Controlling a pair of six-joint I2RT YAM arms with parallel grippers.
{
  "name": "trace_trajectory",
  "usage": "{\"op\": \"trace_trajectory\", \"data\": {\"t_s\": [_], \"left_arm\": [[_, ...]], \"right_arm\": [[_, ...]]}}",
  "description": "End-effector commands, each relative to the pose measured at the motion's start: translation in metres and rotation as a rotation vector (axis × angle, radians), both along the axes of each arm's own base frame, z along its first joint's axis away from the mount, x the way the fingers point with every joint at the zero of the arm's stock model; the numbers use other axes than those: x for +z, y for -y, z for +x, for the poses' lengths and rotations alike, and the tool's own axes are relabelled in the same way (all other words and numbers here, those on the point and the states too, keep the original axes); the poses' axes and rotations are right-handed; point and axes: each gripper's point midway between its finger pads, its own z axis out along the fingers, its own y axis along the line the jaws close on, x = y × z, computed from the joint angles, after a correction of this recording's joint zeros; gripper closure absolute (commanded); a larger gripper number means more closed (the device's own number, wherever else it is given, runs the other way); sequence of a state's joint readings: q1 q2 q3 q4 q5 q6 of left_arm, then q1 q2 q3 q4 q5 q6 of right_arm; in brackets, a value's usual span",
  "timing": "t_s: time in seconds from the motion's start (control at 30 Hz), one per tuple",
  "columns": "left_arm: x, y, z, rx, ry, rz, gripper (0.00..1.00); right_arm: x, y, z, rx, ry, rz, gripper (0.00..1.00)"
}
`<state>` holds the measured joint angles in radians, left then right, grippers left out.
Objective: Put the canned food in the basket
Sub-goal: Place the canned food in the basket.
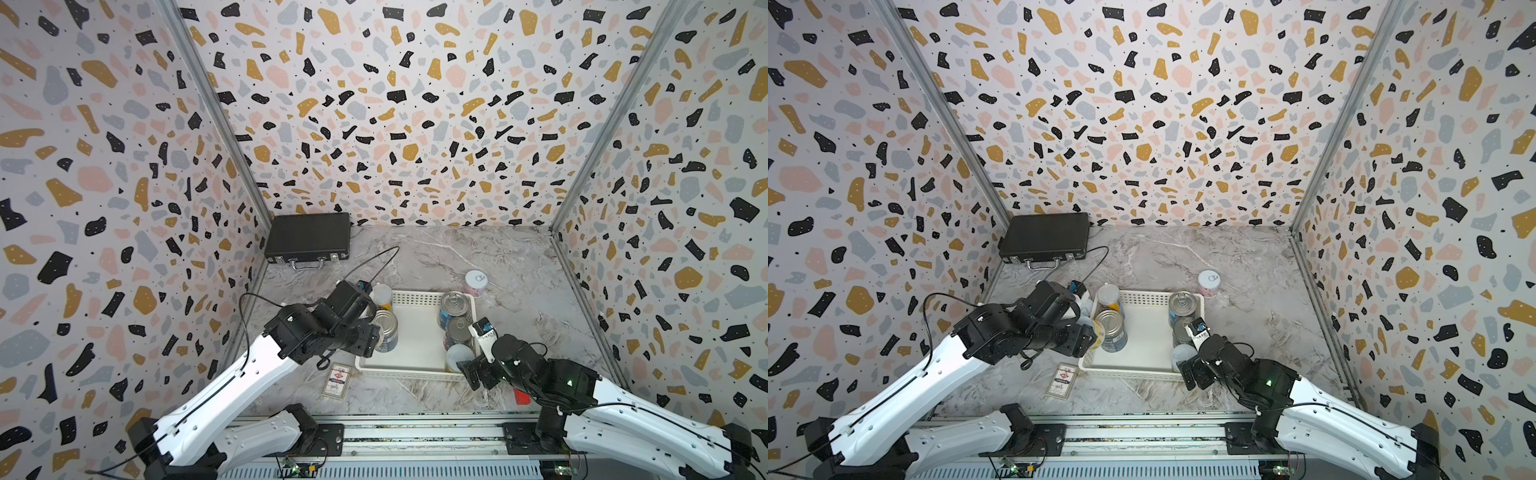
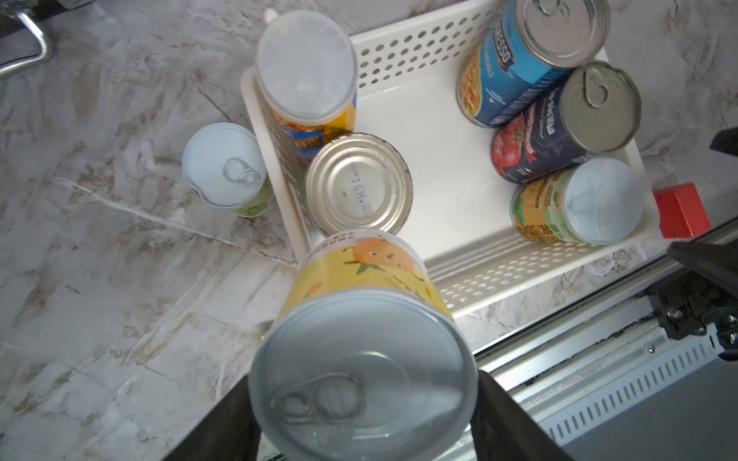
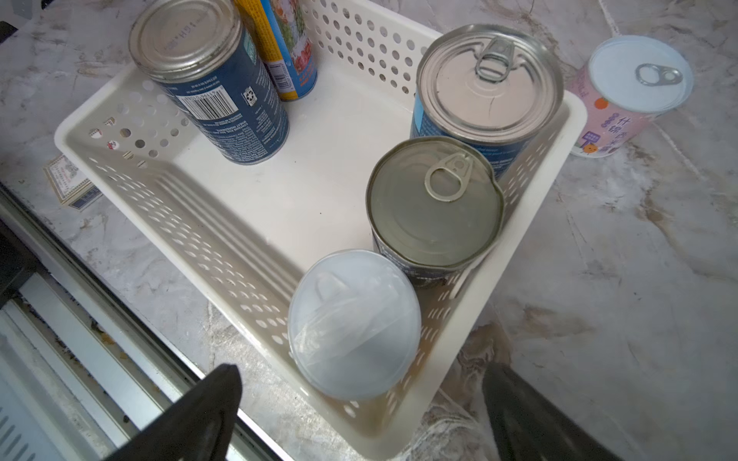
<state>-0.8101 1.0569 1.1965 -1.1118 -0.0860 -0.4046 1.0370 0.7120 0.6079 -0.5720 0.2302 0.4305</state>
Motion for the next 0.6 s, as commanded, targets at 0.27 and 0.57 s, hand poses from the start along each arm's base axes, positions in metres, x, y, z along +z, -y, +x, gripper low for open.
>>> {"op": "trace_trajectory", "data": {"t_s": [0.27, 0.57], "left_arm": [[-0.006, 0.026, -0.003, -0.068, 0.013, -0.017, 0.48], [-0.027, 0.035, 0.001, -0.049, -0.037, 0.0, 0.48]], "right_arm": [[0.006, 0.006, 0.001, -0.026, 0.013, 0.011, 0.0], [0.006, 0.006, 0.0, -0.024, 0.011, 0.015, 0.0]]}}
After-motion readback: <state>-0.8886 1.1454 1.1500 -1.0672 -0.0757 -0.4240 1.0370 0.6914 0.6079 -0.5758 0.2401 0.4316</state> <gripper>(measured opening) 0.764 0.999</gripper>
